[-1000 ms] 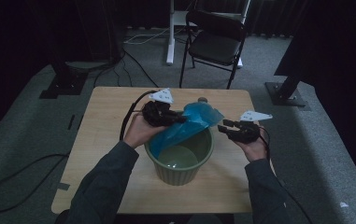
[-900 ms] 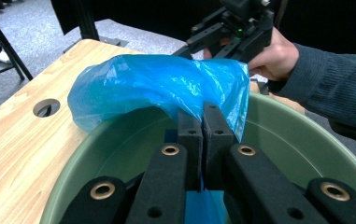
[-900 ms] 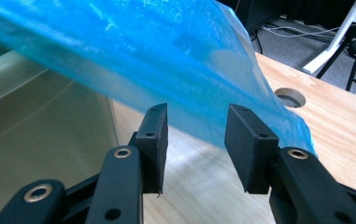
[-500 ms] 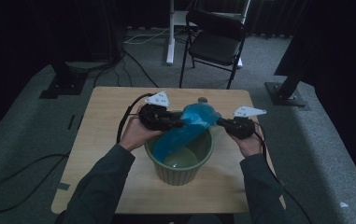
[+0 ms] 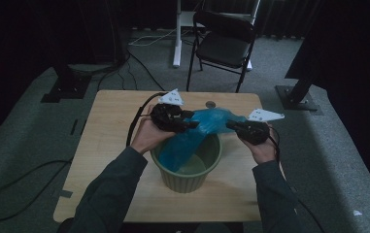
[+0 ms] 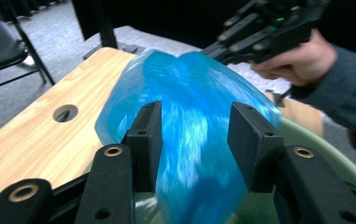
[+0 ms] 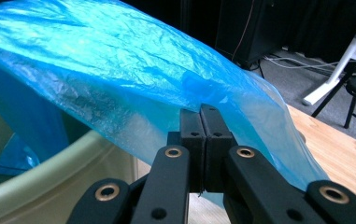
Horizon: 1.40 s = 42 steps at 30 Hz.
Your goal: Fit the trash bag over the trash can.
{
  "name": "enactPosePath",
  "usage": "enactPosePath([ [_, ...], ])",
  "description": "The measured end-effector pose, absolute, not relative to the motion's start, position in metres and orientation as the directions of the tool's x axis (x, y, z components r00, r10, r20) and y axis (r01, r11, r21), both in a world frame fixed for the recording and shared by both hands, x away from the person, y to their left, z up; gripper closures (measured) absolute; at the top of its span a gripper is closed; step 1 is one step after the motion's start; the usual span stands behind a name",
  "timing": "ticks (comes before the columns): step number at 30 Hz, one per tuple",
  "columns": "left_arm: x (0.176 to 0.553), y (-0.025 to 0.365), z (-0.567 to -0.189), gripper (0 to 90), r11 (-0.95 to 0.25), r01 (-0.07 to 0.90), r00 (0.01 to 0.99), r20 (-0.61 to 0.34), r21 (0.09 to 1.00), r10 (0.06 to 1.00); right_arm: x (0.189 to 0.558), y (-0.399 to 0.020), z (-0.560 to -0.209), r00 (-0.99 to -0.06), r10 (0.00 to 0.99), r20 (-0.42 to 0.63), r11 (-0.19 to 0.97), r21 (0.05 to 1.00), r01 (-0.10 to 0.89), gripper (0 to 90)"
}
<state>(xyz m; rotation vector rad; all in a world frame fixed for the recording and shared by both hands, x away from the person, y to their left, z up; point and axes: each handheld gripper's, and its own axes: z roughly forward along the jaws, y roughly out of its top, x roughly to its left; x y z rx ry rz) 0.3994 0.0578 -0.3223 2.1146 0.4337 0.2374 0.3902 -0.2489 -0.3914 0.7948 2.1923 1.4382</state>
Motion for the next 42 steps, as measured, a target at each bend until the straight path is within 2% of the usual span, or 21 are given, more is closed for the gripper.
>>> enactPosePath([
  [2, 0.402, 0.053, -0.323, 54.3, -0.521, 0.228, 0.911, 0.008, 0.823, 0.412, 0.388, -0.247, -0.39, -0.765, 0.644, -0.024, 0.311, 0.921, 0.233, 89.2],
  [3, 0.402, 0.05, -0.324, 57.6, -0.533, 0.236, 0.909, 0.01, 0.812, 0.417, 0.387, -0.247, -0.389, -0.769, 0.639, -0.026, 0.313, 0.922, 0.229, 89.2],
  [7, 0.4, 0.045, -0.329, 80.5, -0.592, 0.224, 0.92, 0.031, 0.774, 0.39, 0.382, -0.244, -0.387, -0.787, 0.616, -0.038, 0.325, 0.922, 0.21, 88.0],
  [9, 0.397, 0.046, -0.331, 88.6, -0.603, 0.214, 0.923, 0.043, 0.768, 0.383, 0.379, -0.245, -0.385, -0.794, 0.607, -0.037, 0.327, 0.922, 0.208, 86.4],
  [13, 0.393, 0.053, -0.335, 89.6, -0.607, 0.207, 0.923, 0.052, 0.767, 0.381, 0.375, -0.247, -0.383, -0.809, 0.587, -0.035, 0.33, 0.923, 0.199, 79.8],
  [16, 0.391, 0.059, -0.336, 89.6, -0.606, 0.204, 0.923, 0.054, 0.769, 0.38, 0.371, -0.25, -0.381, -0.822, 0.569, -0.037, 0.334, 0.923, 0.19, 68.4],
  [21, 0.38, 0.068, -0.339, 89.6, -0.61, 0.193, 0.929, 0.057, 0.768, 0.366, 0.371, -0.258, -0.376, -0.819, 0.574, -0.013, 0.3, 0.934, 0.196, 57.2],
  [32, 0.367, 0.079, -0.349, 89.5, -0.642, 0.193, 0.934, 0.062, 0.742, 0.352, 0.389, -0.252, -0.362, -0.797, 0.602, 0.052, 0.249, 0.936, 0.25, 50.3],
  [35, 0.366, 0.081, -0.352, 89.5, -0.65, 0.196, 0.935, 0.059, 0.734, 0.349, 0.398, -0.244, -0.363, -0.805, 0.585, 0.095, 0.242, 0.928, 0.285, 50.7],
  [37, 0.365, 0.081, -0.354, 89.3, -0.655, 0.201, 0.935, 0.057, 0.729, 0.35, 0.402, -0.239, -0.365, -0.814, 0.569, 0.115, 0.243, 0.922, 0.301, 55.1],
  [39, 0.366, 0.083, -0.356, 87.7, -0.657, 0.204, 0.935, 0.054, 0.726, 0.35, 0.402, -0.235, -0.367, -0.826, 0.552, 0.112, 0.259, 0.919, 0.297, 68.7],
  [41, 0.365, 0.084, -0.356, 85.8, -0.65, 0.208, 0.936, 0.046, 0.731, 0.35, 0.399, -0.232, -0.367, -0.836, 0.542, 0.091, 0.28, 0.918, 0.281, 77.5],
  [42, 0.365, 0.086, -0.355, 85.8, -0.638, 0.211, 0.938, 0.029, 0.74, 0.345, 0.399, -0.232, -0.367, -0.836, 0.542, 0.091, 0.28, 0.918, 0.281, 77.5],
])
